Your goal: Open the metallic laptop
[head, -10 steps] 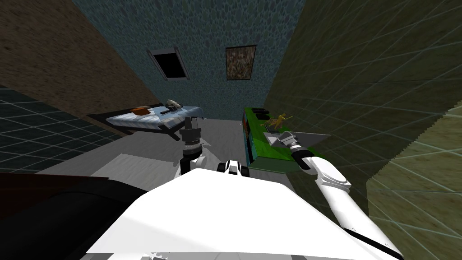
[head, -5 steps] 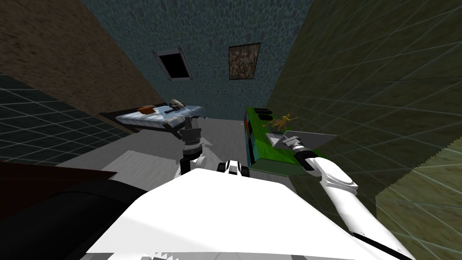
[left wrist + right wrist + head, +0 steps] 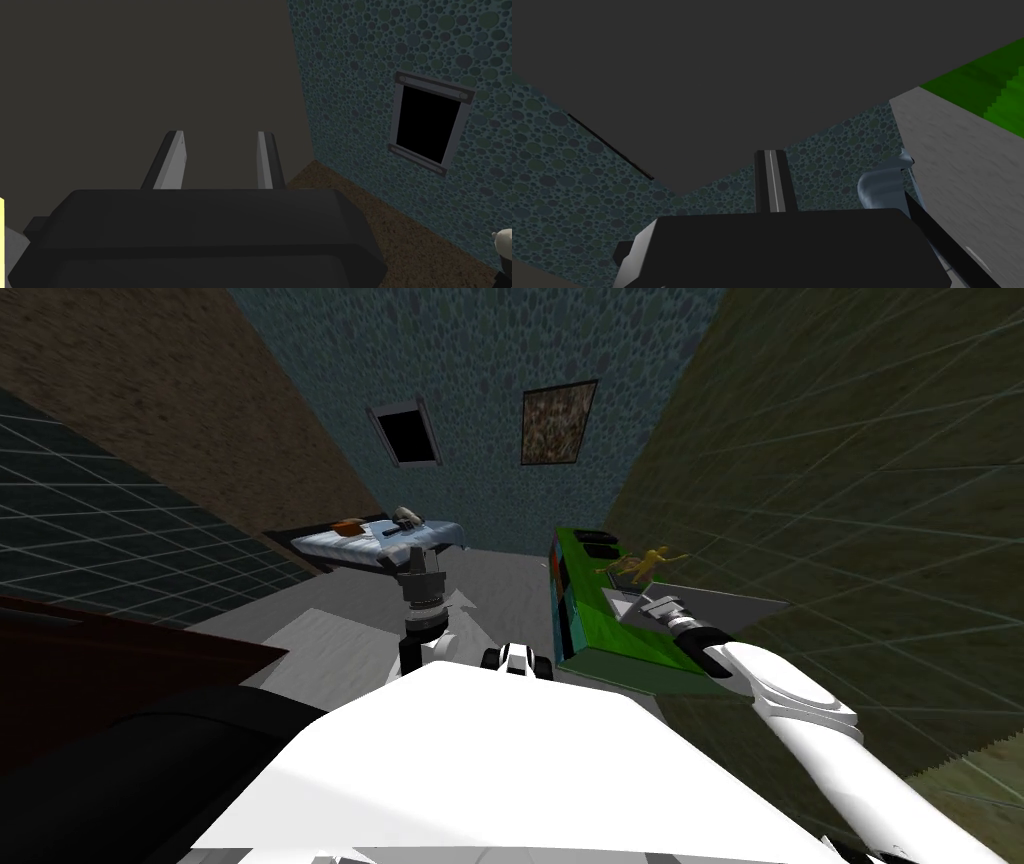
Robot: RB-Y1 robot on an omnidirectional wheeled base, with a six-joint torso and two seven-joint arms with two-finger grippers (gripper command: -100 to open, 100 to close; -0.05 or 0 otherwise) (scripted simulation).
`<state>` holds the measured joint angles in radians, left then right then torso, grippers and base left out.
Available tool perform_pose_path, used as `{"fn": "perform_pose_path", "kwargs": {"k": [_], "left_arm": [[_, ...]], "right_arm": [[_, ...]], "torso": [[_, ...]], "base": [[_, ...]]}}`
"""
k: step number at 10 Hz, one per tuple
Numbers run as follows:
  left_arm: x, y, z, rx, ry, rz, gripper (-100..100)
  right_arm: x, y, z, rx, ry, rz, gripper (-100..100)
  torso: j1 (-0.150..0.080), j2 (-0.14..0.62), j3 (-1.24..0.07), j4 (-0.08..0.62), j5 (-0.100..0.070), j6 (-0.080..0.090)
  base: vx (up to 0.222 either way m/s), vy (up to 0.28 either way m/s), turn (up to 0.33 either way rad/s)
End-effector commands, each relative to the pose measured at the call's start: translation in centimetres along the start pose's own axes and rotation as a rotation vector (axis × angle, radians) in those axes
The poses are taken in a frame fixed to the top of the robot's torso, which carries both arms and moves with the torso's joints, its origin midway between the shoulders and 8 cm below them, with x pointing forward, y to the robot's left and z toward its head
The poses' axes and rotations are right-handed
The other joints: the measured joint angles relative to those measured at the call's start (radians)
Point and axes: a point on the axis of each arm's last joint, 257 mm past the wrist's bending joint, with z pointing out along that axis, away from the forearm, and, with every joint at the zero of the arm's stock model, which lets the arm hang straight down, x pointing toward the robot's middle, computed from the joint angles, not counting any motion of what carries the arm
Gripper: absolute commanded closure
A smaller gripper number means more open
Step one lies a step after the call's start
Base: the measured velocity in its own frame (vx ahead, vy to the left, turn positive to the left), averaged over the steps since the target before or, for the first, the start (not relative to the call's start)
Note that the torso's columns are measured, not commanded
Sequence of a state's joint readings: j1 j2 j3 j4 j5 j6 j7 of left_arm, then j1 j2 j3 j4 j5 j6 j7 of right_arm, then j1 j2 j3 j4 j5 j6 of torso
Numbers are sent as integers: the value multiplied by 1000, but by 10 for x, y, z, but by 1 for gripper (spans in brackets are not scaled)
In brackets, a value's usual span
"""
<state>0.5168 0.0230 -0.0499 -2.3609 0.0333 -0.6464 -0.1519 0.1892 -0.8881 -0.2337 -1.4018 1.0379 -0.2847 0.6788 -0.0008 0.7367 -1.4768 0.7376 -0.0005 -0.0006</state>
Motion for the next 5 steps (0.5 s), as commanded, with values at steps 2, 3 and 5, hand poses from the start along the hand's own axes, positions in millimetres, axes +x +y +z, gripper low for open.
{"fn": "perform_pose_path", "kwargs": {"k": [2, 3, 5], "left_arm": [[0, 0, 0, 0, 0, 0, 0], [0, 0, 0, 0, 0, 0, 0], [0, 0, 0, 0, 0, 0, 0]], "right_arm": [[29, -15, -10, -35, 56, 4, 100], [48, -17, -18, -56, 95, 29, 100], [65, -29, -26, -73, 136, 32, 100]], "torso": [[0, 1, 1, 0, 0, 0], [0, 1, 1, 0, 0, 0], [0, 1, 0, 0, 1, 1]], "base": [[10, 40, 109], [16, 43, 146], [21, 36, 113]]}}
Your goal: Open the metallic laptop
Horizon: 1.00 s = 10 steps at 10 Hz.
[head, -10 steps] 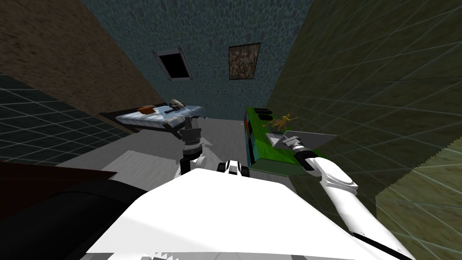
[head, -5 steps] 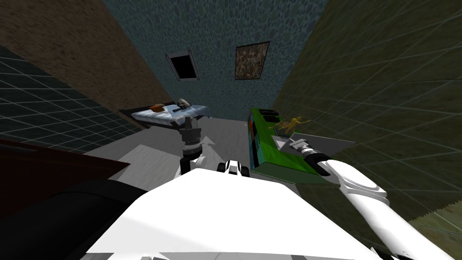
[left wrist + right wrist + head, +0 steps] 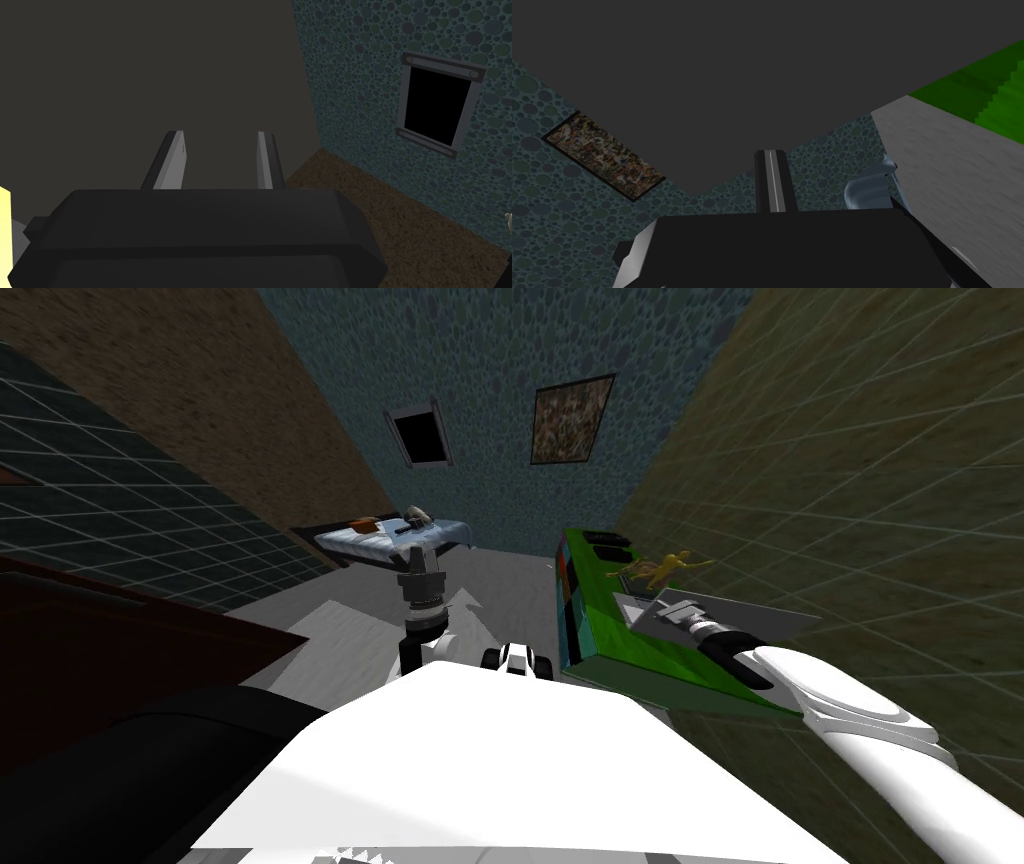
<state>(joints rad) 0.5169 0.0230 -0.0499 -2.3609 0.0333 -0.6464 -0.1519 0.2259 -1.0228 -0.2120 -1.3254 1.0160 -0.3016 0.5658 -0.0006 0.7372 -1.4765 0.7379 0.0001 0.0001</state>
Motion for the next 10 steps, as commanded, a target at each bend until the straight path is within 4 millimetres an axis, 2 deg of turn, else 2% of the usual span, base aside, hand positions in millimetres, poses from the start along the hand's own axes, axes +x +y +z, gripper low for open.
{"fn": "perform_pose_path", "kwargs": {"k": [1, 2, 3, 4, 5, 6, 7, 8, 9, 10], "left_arm": [[0, 0, 0, 0, 0, 0, 0], [0, 0, 0, 0, 0, 0, 0], [0, 0, 0, 0, 0, 0, 0], [0, 0, 0, 0, 0, 0, 0], [0, 0, 0, 0, 0, 0, 0], [0, 0, 0, 0, 0, 0, 0], [0, 0, 0, 0, 0, 0, 0], [0, 0, 0, 0, 0, 0, 0], [0, 0, 0, 0, 0, 0, 0], [0, 0, 0, 0, 0, 0, 0]], "right_arm": [[21, -15, -9, -20, 45, -1, 100], [39, -20, -17, -36, 86, 24, 100], [38, -27, -17, -34, 87, 5, 100], [56, -30, -25, -48, 127, 29, 100], [53, -41, -25, -45, 128, 11, 100], [71, -47, -34, -56, 170, 31, 100], [68, -57, -34, -52, 171, 16, 100], [69, -52, -31, -53, 165, 19, 100], [81, -62, -38, -43, 192, 49, -100], [87, -67, -42, -37, 206, 64, -100]], "torso": [[1, 0, 0, 0, 0, -1], [1, 0, 0, 0, 0, 0], [1, 0, 0, 0, 0, -1], [0, 0, 0, 0, 0, -1], [0, 0, 0, 0, 0, -1], [0, 1, 0, 0, 0, 0], [1, 0, 0, 0, 0, -1], [1, 1, 1, 0, 0, 0], [-1, 2, 1, 0, -1, 0], [2, -2, -1, -1, 0, 0]], "base": [[20, 38, 75], [23, 51, 157], [18, 39, 70], [16, 40, 140], [18, 30, 81], [23, 41, 146], [24, 36, 81], [11, 13, 3], [82, 63, -41], [144, 86, -57]]}}
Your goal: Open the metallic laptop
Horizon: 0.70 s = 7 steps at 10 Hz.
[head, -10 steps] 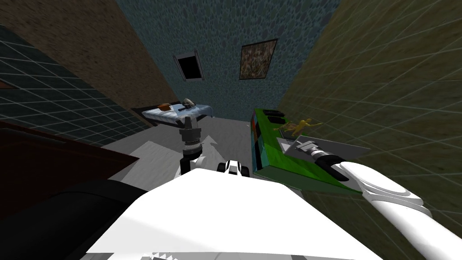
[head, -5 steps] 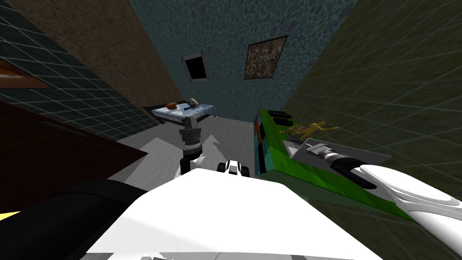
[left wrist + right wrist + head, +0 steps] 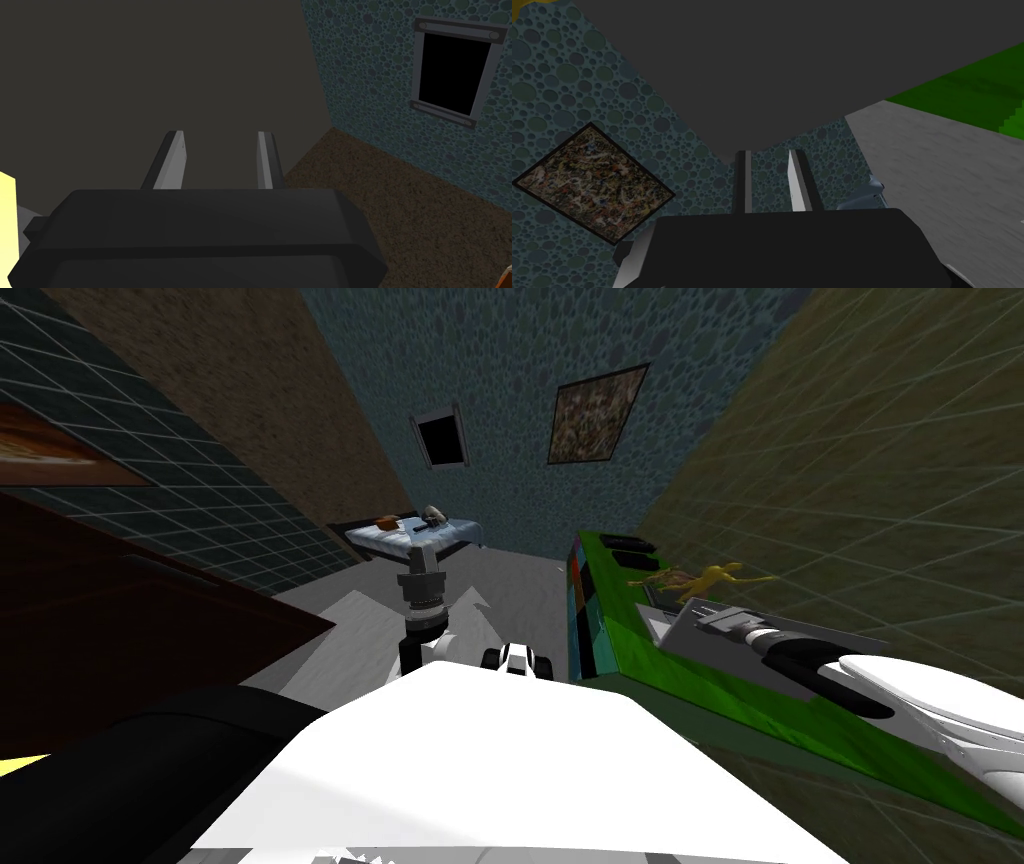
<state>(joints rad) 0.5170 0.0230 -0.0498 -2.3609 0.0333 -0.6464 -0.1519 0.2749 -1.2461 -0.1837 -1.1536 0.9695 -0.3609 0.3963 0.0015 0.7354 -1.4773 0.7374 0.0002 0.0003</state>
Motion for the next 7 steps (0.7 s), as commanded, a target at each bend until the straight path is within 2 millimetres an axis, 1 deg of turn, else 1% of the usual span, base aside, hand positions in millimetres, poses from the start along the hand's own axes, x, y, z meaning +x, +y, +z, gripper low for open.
{"fn": "perform_pose_path", "kwargs": {"k": [1, 4, 5, 6, 7], "left_arm": [[0, 0, 0, 0, 0, 0, 0], [0, 0, 0, 0, 0, 0, 0], [0, 0, 0, 0, 0, 0, 0], [0, 0, 0, 0, 0, 0, 0], [0, 0, 0, 0, 0, 0, 0]], "right_arm": [[20, -16, -10, 14, 41, 51, -100], [37, -31, -18, 30, 76, 93, -100], [34, -28, -16, 28, 69, 84, -100], [34, -28, -16, 28, 70, 87, -100], [34, -28, -16, 28, 70, 86, 100]], "torso": [[1, -2, -2, -1, 1, 0], [-1, 4, 2, 1, 0, 0], [-2, 5, 3, 1, 0, 0], [-4, 7, 4, 2, -1, 0], [-5, 8, 5, 2, -1, 0]], "base": [[174, 71, -43], [141, 82, -29], [61, 35, -7], [14, 8, 5], [7, 4, 2]]}}
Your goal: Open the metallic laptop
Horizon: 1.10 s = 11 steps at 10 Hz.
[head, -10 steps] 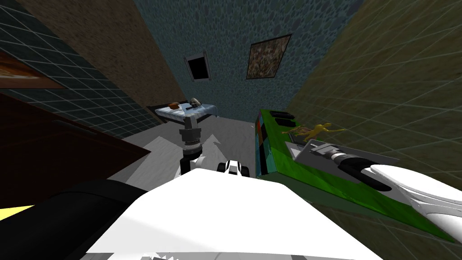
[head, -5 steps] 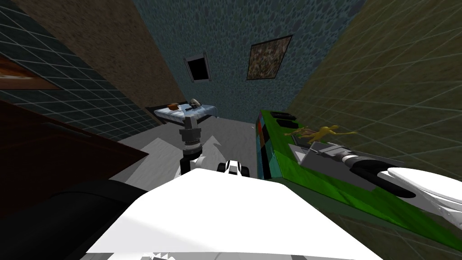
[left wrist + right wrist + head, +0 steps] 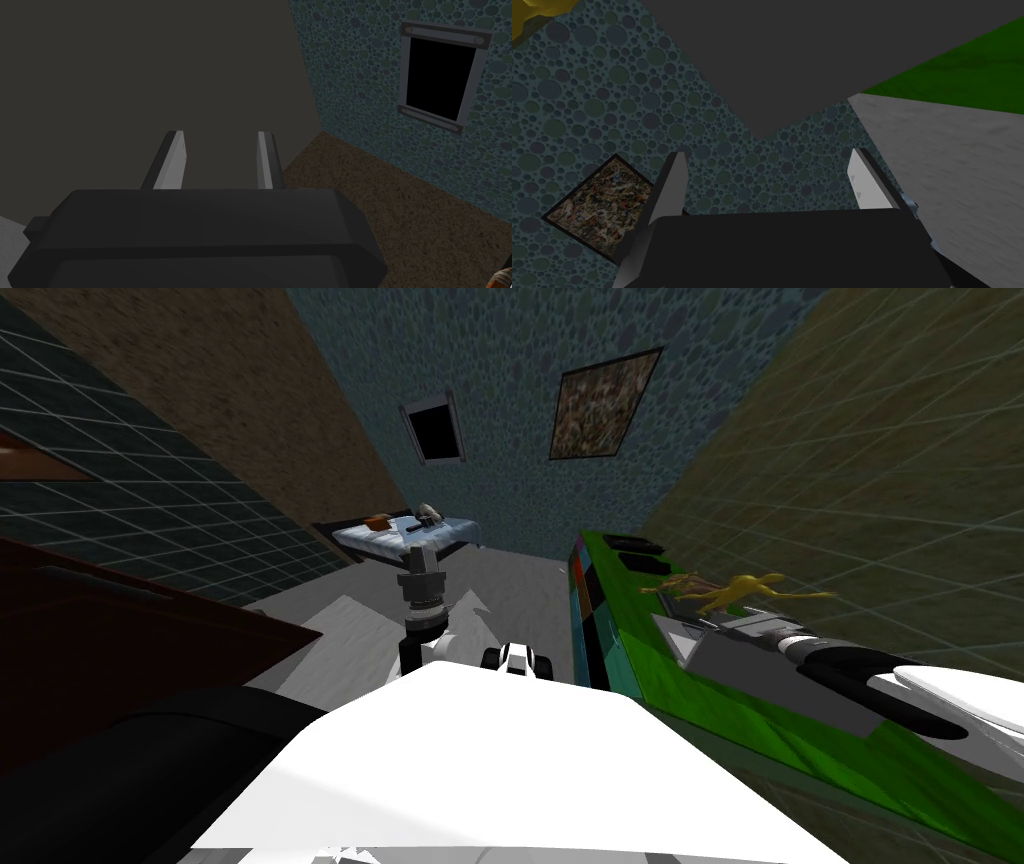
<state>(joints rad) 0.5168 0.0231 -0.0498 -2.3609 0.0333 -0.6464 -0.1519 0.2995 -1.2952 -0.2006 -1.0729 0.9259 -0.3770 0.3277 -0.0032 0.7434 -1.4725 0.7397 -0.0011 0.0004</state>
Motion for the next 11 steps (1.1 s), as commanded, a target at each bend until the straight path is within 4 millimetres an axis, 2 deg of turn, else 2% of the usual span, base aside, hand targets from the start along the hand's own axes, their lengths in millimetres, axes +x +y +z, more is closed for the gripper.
{"fn": "perform_pose_path", "kwargs": {"k": [1, 5, 7, 8, 9, 11], "left_arm": [[0, 0, 0, 0, 0, 0, 0], [0, 0, 0, 0, 0, 0, 0], [0, 0, 0, 0, 0, 0, 0], [0, 0, 0, 0, 0, 0, 0], [0, 0, 0, 0, 0, 0, 0], [0, 0, 0, 0, 0, 0, 0]], "right_arm": [[9, 5, -5, -40, 23, -6, 100], [36, 18, -23, -160, 101, -21, 100], [45, 21, -30, -199, 131, -24, 100], [42, 21, -28, -187, 121, -25, 100], [36, 29, -31, -240, 123, -75, -100], [31, 37, -34, -287, 124, -121, -100]], "torso": [[1, -2, -1, -1, 0, 0], [4, -10, -6, -3, 1, -1], [1, -5, -3, -1, 0, -2], [0, -3, -2, -1, 0, -2], [1, -1, 0, 0, 0, -1], [1, -1, -1, 0, 0, 0]], "base": [[84, 3, -17], [173, 17, -17], [147, -15, -20], [45, -13, -2], [-6, -48, -26], [-32, -83, -23]]}}
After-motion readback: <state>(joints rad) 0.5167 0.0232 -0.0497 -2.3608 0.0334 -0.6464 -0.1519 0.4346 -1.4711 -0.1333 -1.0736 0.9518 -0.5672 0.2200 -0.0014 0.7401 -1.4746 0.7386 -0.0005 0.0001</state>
